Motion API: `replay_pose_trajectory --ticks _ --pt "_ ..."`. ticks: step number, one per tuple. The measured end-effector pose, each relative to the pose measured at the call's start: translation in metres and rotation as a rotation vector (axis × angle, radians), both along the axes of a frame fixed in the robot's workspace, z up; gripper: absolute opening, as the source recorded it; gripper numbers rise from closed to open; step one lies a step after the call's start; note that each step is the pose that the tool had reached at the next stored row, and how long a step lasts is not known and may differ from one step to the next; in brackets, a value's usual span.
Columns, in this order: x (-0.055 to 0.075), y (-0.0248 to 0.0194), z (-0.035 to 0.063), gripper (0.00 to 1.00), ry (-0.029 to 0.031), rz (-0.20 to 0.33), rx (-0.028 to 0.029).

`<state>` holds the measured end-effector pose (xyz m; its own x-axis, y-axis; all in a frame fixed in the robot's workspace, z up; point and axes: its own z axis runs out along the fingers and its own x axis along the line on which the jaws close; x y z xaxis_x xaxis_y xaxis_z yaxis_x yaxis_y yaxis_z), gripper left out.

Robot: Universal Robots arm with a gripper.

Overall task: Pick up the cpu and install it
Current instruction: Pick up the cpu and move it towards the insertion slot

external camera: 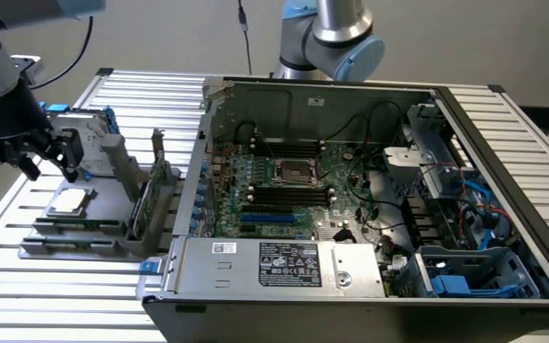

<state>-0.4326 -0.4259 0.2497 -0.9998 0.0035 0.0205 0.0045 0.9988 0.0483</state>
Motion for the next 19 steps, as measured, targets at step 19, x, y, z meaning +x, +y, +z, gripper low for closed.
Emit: replay_pose_trajectory --ticks 19 --pt "0.002 -0.0017 -0.0346 0.65 0.0 -0.012 0.0"
